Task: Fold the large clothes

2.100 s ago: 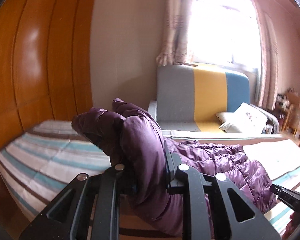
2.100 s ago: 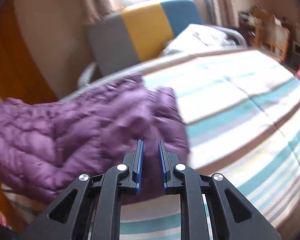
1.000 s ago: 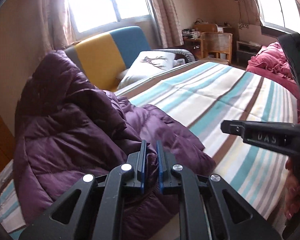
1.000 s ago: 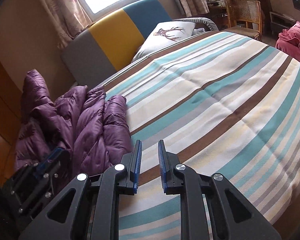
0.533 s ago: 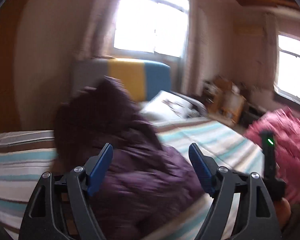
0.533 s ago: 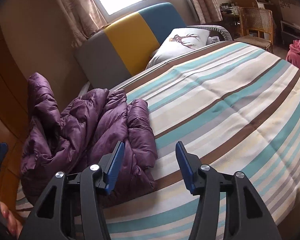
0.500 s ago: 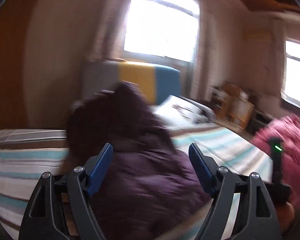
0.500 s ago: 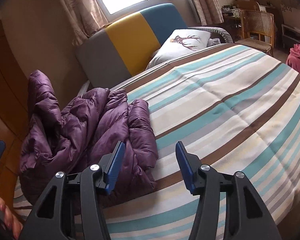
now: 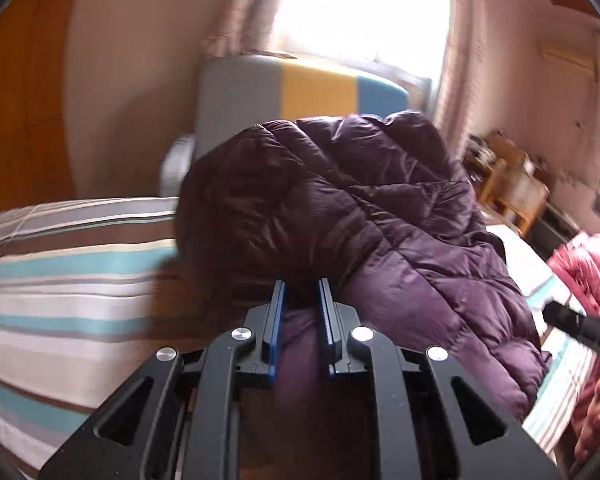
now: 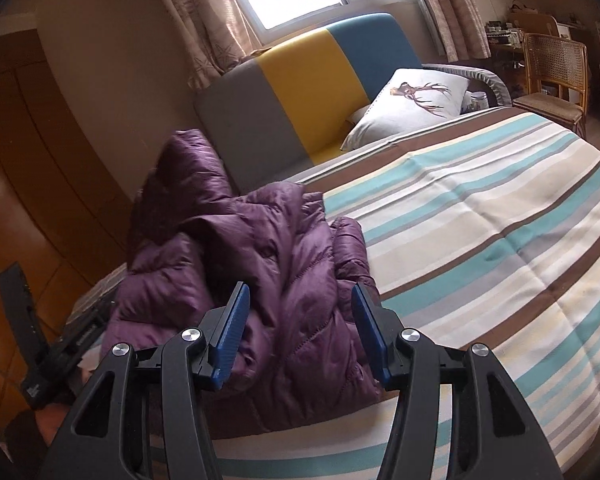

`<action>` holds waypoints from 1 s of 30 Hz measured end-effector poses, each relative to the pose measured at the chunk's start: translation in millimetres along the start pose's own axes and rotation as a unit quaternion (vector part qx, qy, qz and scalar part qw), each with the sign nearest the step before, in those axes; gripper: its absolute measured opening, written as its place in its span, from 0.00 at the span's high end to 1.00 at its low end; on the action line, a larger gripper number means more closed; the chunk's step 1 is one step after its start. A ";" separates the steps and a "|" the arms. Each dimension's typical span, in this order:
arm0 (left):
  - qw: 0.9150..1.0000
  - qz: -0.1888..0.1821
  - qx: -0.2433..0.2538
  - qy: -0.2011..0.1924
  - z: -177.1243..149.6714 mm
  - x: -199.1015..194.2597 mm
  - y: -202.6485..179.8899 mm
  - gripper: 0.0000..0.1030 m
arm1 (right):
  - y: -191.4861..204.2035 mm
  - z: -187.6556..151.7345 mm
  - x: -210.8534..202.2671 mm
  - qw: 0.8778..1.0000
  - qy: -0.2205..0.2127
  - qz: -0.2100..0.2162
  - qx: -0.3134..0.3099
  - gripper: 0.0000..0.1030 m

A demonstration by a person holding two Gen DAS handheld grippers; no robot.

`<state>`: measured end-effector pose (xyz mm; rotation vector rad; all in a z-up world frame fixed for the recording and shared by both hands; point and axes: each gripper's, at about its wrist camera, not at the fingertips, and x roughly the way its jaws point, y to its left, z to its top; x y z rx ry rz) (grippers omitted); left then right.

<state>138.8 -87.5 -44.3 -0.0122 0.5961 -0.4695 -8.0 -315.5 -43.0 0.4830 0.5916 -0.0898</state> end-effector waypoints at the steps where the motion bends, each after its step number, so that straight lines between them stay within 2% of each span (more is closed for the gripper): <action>1: 1.000 -0.003 0.007 0.002 0.9 3.1 -5.9 0.88 | 0.7 3.4 3.2 1.000 0.006 0.012 0.003 0.48; 3: 1.000 -0.009 0.018 0.007 0.6 7.0 -15.3 0.89 | 0.6 11.0 13.6 0.999 0.025 0.036 0.013 0.48; 7: 0.999 -0.008 0.035 0.011 3.0 4.3 -16.4 0.89 | 0.6 25.4 47.1 0.995 0.075 0.058 0.020 0.48; 10: 0.999 -0.005 0.039 0.010 1.1 -0.2 -12.1 0.89 | -7.2 30.2 79.0 0.987 0.124 0.080 0.066 0.50; 11: 0.999 -0.004 0.040 0.012 0.2 -1.3 -11.0 0.89 | -7.9 30.3 84.1 0.985 0.127 0.091 0.074 0.57; 12: 0.999 -0.003 0.041 0.013 2.6 0.0 -14.1 0.89 | -5.6 30.1 85.8 0.984 0.129 0.097 0.071 0.80; 15: 0.999 -0.008 0.043 0.014 7.7 2.5 -20.3 0.90 | 3.5 33.8 73.8 0.989 0.109 0.092 0.040 0.91; 20: 0.997 -0.033 0.069 0.013 12.4 9.5 -45.3 0.89 | -15.4 35.4 41.9 0.993 0.066 0.078 0.066 0.91; 26: 0.992 -0.018 0.117 0.035 3.4 30.6 -75.5 0.89 | -37.9 8.8 60.3 0.992 0.087 0.039 0.078 0.91; 30: 0.989 -0.003 0.139 0.039 2.6 31.9 -82.8 0.89 | -35.3 12.3 45.9 0.993 0.068 0.042 0.081 0.86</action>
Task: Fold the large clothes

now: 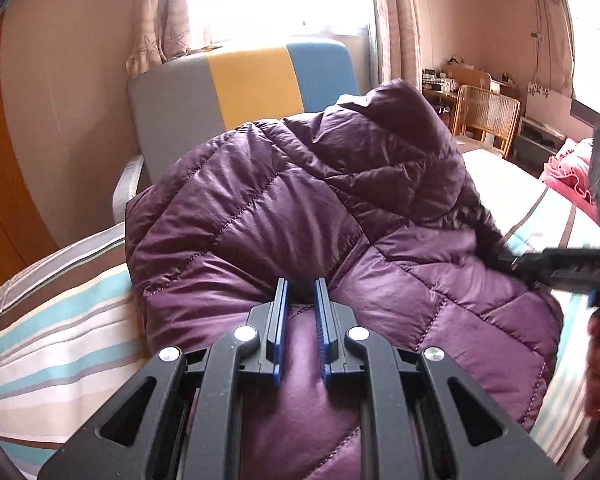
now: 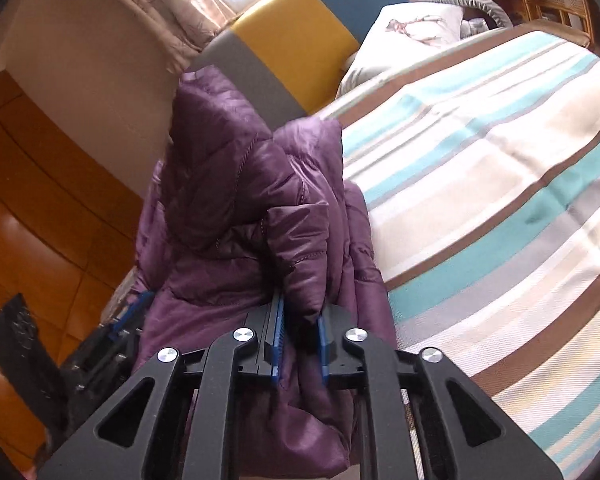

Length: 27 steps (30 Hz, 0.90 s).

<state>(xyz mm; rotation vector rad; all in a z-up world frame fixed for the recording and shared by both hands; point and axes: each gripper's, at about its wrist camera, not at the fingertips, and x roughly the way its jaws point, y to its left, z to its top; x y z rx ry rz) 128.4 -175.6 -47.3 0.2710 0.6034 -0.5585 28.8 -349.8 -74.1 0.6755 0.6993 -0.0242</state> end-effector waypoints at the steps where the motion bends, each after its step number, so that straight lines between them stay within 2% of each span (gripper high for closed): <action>1: 1.000 -0.002 0.000 0.002 -0.2 -0.5 0.6 0.89 | 5.9 2.6 -10.2 1.000 -0.016 -0.002 -0.011 0.86; 4: 1.000 -0.001 -0.003 0.002 -2.0 -4.1 0.8 0.89 | 33.1 9.3 -30.9 0.996 -0.048 -0.019 -0.069 0.86; 7: 1.000 0.004 0.000 0.001 -1.3 -5.8 -1.9 0.89 | 64.9 20.7 -37.0 0.987 -0.077 -0.043 -0.137 0.86; 10: 1.000 0.005 -0.001 0.006 -1.5 -5.8 -2.6 0.89 | 81.1 43.2 -33.5 0.982 -0.099 -0.039 -0.153 0.86; 14: 1.000 0.010 0.001 0.007 -1.3 -4.7 -5.7 0.89 | 104.0 61.1 -23.9 0.978 -0.106 -0.030 -0.179 0.86; 15: 1.000 0.008 -0.004 0.007 -1.8 -4.6 -5.6 0.89 | 109.5 64.0 -14.3 0.976 -0.093 -0.032 -0.195 0.86; 18: 1.000 0.007 -0.014 0.006 -1.1 -2.9 -3.7 0.89 | 109.0 75.8 24.2 0.971 -0.061 -0.077 -0.220 0.87; 21: 1.000 0.002 -0.024 0.005 -2.0 -1.0 0.8 0.89 | 85.1 74.7 50.4 0.969 -0.036 -0.122 -0.212 0.87; 24: 0.999 -0.011 -0.035 0.001 -4.2 0.8 2.5 0.88 | 50.3 64.4 72.1 0.976 -0.011 -0.136 -0.169 0.87; 27: 0.999 -0.018 -0.033 -0.002 -4.5 3.8 -1.7 0.88 | 31.2 47.4 83.3 0.978 -0.023 -0.140 -0.151 0.87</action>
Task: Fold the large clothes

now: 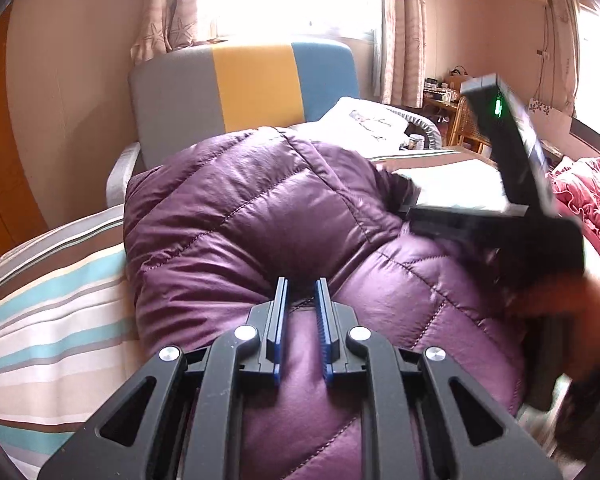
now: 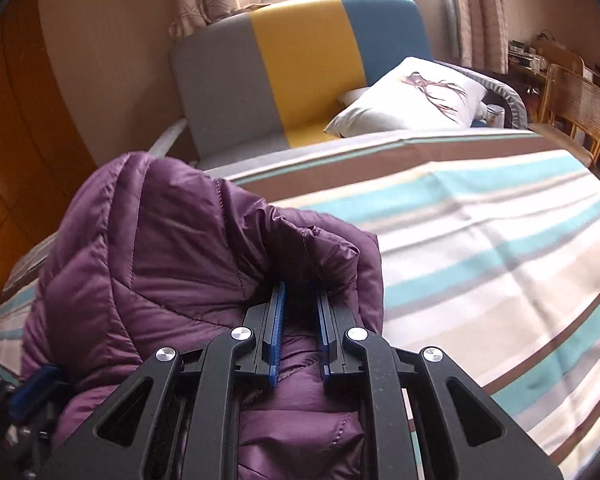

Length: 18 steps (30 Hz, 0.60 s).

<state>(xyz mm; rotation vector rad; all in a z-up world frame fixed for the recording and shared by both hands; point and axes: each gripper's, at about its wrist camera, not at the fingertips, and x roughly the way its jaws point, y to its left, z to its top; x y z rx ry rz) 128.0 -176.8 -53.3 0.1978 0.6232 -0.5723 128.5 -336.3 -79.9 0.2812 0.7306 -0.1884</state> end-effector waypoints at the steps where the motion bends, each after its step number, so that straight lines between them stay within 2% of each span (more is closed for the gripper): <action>1: 1.000 0.000 0.001 0.000 -0.2 1.1 -1.4 0.88 | -1.0 -3.3 1.0 1.000 -0.002 -0.003 0.001 0.87; 7: 1.000 -0.005 -0.016 0.003 -2.2 3.9 3.3 0.87 | 0.1 -6.8 0.5 1.000 -0.003 -0.007 0.004 0.87; 18: 1.000 0.004 -0.012 0.006 0.2 7.6 3.1 0.87 | 1.8 -12.8 -3.5 1.000 -0.009 -0.011 0.005 0.87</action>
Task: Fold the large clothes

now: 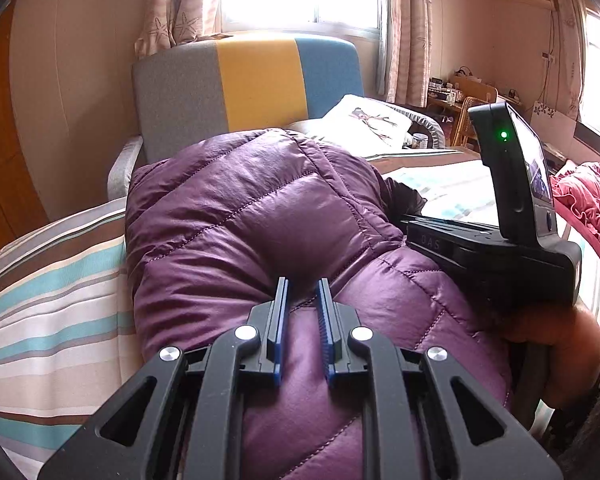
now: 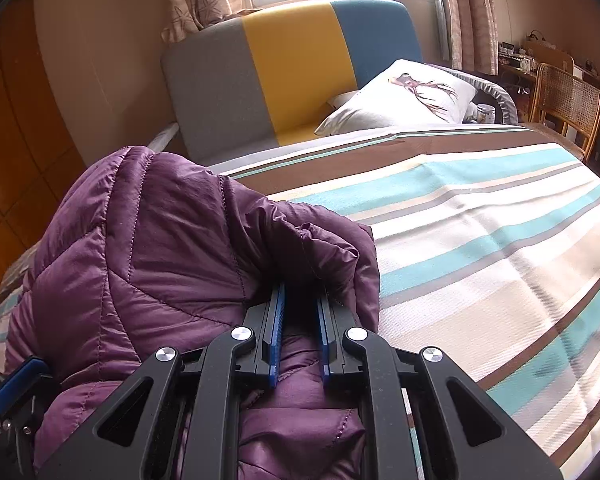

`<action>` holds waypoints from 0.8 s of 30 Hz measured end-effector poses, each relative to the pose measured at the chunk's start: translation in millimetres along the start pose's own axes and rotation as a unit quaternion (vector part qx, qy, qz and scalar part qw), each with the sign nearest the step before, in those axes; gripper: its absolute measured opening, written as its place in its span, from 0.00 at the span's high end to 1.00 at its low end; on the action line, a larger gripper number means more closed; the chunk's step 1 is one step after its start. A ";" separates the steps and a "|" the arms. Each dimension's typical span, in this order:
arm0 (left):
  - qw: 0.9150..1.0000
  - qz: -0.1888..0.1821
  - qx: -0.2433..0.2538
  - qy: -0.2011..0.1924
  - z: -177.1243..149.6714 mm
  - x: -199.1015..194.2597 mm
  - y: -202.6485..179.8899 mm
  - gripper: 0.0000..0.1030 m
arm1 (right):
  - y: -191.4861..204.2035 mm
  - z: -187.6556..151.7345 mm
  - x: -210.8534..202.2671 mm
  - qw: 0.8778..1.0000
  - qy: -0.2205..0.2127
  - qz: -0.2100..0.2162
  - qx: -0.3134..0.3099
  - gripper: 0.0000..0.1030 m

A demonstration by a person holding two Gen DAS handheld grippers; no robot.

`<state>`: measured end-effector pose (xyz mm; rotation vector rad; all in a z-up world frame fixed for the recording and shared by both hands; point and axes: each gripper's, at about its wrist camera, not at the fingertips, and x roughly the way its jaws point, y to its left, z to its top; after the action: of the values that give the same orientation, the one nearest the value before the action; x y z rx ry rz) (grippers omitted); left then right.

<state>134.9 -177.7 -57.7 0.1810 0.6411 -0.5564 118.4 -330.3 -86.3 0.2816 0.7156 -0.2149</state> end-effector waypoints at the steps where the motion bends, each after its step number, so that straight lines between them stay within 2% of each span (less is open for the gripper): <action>1: 1.000 0.000 0.001 0.000 -0.3 -0.2 -0.2 0.87 | -0.1 0.1 0.1 1.000 0.000 0.000 0.000 0.87; 10: 1.000 -0.001 -0.002 0.000 -1.2 0.2 -0.9 0.87 | -0.3 0.3 0.4 1.000 0.000 0.000 0.000 0.87; 15: 1.000 0.000 -0.028 0.011 11.4 0.1 4.5 0.84 | -1.1 0.5 0.1 1.000 0.001 0.002 0.003 0.87; 19: 0.998 0.039 -0.055 0.012 35.4 4.0 18.7 0.84 | -1.7 1.0 -0.3 1.000 0.001 0.004 0.006 0.87; 21: 0.995 0.067 -0.066 0.017 48.1 12.0 28.3 0.68 | -1.7 1.2 -0.4 1.000 0.001 0.005 0.006 0.87; 23: 0.992 0.098 -0.071 0.036 59.2 27.7 40.0 0.61 | -1.7 1.3 -0.5 1.000 0.000 0.004 0.006 0.87; 24: 0.990 0.107 -0.074 0.046 64.0 37.3 46.5 0.61 | -1.5 1.4 -0.7 1.000 0.000 0.003 0.006 0.87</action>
<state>217.9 -175.8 -30.3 0.1339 0.7406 -0.2928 118.3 -332.1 -85.1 0.2946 0.7136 -0.2126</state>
